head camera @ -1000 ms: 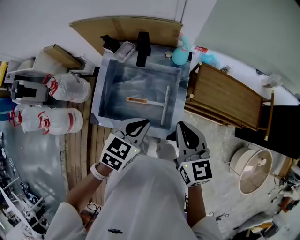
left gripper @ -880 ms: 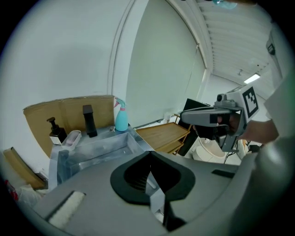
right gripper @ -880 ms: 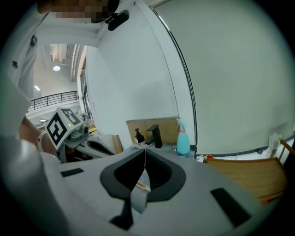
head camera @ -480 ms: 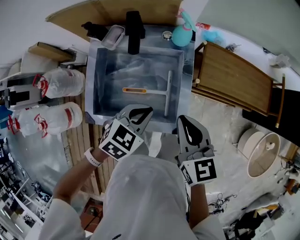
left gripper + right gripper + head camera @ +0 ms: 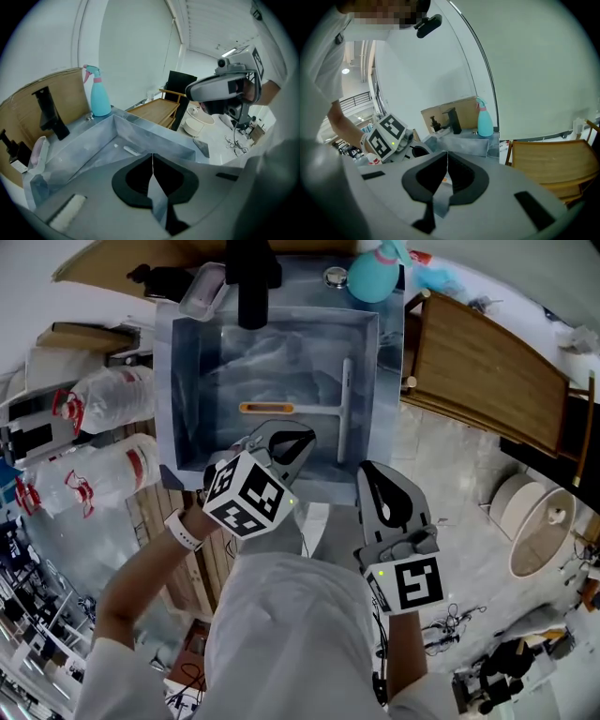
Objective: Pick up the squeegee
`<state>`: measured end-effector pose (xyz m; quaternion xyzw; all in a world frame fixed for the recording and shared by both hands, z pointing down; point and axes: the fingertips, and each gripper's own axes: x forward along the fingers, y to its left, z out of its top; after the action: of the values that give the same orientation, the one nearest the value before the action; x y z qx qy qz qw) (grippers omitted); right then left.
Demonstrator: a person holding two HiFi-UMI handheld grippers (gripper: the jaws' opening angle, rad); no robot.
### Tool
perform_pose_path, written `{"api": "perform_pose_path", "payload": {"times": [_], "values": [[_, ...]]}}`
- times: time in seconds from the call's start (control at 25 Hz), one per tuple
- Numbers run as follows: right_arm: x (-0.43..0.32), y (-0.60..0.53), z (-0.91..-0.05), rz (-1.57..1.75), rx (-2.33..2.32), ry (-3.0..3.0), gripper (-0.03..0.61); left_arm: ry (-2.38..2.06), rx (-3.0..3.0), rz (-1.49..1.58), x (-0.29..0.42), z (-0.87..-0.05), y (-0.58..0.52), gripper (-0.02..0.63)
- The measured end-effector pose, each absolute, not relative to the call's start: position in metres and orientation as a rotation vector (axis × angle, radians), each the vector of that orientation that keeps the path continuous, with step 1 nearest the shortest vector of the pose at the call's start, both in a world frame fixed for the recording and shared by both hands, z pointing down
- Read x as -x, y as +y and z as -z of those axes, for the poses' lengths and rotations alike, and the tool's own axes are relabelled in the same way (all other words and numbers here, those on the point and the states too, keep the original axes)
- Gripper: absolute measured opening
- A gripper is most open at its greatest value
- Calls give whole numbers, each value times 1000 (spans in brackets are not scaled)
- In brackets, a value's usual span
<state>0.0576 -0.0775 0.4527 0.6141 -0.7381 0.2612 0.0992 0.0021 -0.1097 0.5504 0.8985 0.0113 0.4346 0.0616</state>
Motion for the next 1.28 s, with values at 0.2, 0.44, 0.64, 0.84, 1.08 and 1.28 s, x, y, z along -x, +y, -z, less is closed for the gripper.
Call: {"api": "perform_pose_path", "payload": {"times": [0.2,0.44,0.64,0.84,1.08,1.28], "values": [[-63,-83,-472,-794,-1857,-2169,6,162,-2715,-1394,-8,-586,-112,8],[-57,-90,-491,-828,-1851,-2181,6,220,-2773,-1474,-14,-616,-123,11],[-59,-93,-505,-847,-1835,-2178,6,344,-2780,-1558,-17,-645,-121,103],[-58,-96,-516,-949,-1850,-2155,6,404,-2770,-1614,-20,-670,-126,120],[-64,-93,-530,-905,-1845,-2148,6,507,-2740,-1709,-16,-698,-122,126],[-64,-92,-536,-943,-1855,-2133,6,542,-2709,-1785,-10,-716,-125,124]]}}
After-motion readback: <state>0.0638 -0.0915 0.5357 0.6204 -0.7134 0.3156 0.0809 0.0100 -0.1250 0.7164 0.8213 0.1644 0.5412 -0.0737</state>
